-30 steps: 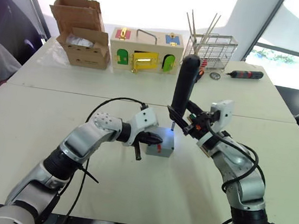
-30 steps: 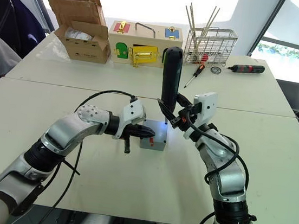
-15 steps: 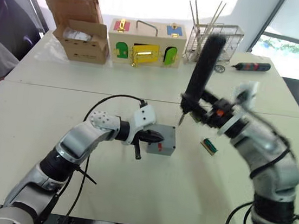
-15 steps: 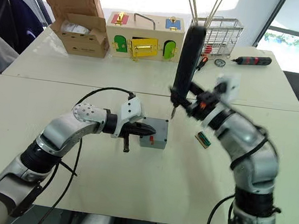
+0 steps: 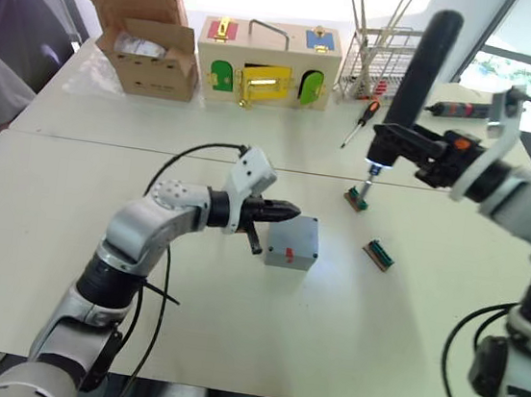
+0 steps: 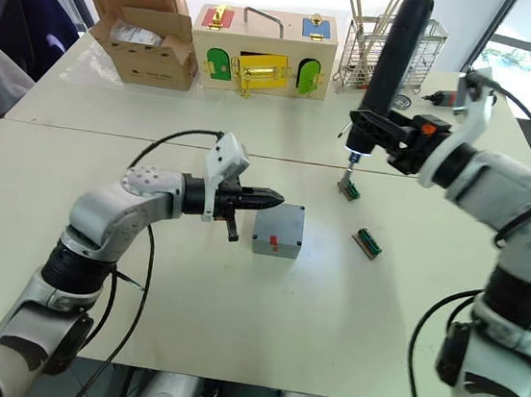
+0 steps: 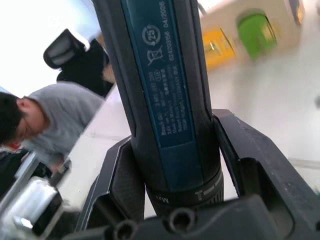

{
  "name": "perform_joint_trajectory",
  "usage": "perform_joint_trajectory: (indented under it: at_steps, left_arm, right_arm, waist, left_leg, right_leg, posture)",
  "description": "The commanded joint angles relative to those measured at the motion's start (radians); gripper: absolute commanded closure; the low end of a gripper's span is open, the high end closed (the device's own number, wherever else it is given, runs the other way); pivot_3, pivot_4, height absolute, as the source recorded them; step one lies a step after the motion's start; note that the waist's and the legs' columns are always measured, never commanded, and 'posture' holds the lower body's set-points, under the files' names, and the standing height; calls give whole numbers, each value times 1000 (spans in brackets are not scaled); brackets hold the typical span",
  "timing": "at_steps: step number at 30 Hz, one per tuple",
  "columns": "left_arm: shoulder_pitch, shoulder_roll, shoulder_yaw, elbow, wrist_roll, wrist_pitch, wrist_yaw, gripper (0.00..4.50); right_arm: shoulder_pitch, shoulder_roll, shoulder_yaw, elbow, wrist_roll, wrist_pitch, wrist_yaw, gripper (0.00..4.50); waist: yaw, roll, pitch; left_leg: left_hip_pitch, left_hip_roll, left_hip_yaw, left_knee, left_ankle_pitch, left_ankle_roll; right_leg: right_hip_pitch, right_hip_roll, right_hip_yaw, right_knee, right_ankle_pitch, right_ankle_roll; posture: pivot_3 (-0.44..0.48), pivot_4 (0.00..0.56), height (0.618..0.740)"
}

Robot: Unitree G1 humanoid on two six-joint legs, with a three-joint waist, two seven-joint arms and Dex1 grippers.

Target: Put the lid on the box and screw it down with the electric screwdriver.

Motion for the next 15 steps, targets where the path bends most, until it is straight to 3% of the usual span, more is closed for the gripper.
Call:
perform_joint_trajectory:
  at_steps: [1,4,9,15]
  left_arm:
    - [-8,73,-63,-119,-35,7,-97,4500]
    - [11,142,-136,-195,-33,-12,-162,4500]
    - [32,155,-188,-222,-2,-40,-143,4500]
    - [51,127,-205,-224,20,-39,-86,4500]
  right_arm:
    - [-51,-210,34,141,-68,91,79,2618]
    - [-17,-348,144,302,-131,136,217,2618]
    - [-12,-385,275,538,-276,150,299,2618]
    - [-23,-394,468,611,-412,149,412,2618]
  waist:
    - [-1,1,0]
    - [-1,0,0]
    - [-9,3,2]
    - [-6,5,3]
  left_leg:
    - [-1,0,0,0,1,-1]
    - [-2,-1,0,-3,3,-4]
    - [-4,-2,6,0,2,-3]
    - [-3,-2,5,1,3,3]
  right_leg:
    - [-1,0,0,-1,0,0]
    - [-2,0,0,-3,0,0]
    - [-5,0,2,-2,0,0]
    - [-5,4,3,2,3,5]
  posture:
    - [0,150,740]
    - [0,150,740]
    - [0,150,740]
    - [0,150,740]
